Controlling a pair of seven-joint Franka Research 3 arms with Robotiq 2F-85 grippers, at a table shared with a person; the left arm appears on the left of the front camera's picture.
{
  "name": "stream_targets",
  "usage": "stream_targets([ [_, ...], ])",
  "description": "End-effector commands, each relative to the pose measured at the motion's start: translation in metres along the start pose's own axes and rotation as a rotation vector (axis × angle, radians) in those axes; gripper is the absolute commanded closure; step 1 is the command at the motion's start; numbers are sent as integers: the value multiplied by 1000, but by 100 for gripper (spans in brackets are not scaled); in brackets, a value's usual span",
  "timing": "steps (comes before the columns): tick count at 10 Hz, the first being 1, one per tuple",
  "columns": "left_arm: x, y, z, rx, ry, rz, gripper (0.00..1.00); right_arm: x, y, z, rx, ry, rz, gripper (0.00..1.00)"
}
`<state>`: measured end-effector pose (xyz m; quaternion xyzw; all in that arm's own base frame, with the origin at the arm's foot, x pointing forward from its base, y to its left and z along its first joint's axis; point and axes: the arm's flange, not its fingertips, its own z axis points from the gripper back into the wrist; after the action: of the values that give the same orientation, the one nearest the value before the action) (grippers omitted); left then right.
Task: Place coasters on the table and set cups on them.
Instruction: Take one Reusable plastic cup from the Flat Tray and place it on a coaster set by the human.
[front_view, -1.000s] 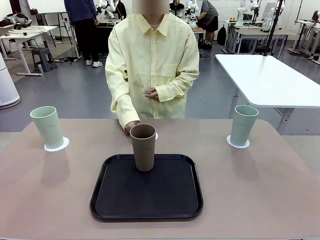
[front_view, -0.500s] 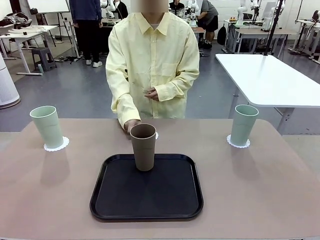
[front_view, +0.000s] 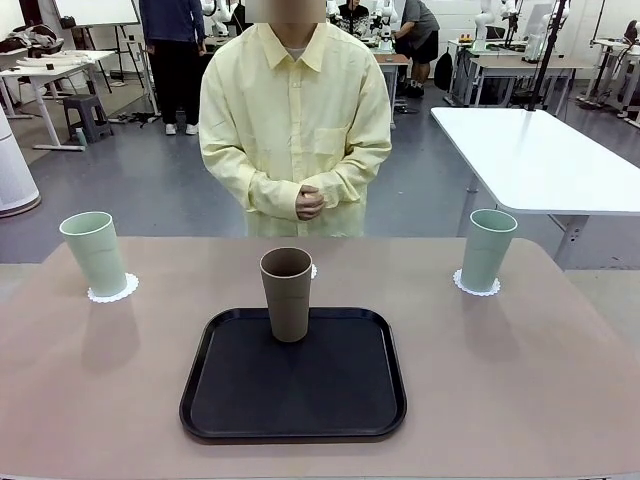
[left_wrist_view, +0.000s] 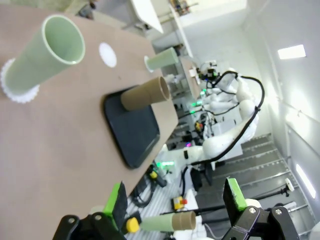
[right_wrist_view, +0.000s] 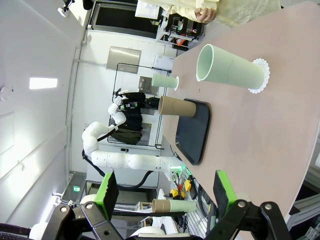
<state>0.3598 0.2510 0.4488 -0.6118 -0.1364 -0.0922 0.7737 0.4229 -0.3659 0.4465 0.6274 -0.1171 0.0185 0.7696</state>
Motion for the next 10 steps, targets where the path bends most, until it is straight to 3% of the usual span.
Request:
stream_targets([
  [1,-1,0,0,-5,-4,0,0,0,0,-2,-10,2,-8,0],
  [6,-1,0,0,-5,-4,0,0,0,0,0,0,0,0,0],
  [10,-1,0,0,-5,-4,0,0,24,73,-109,-249,248,126,0],
])
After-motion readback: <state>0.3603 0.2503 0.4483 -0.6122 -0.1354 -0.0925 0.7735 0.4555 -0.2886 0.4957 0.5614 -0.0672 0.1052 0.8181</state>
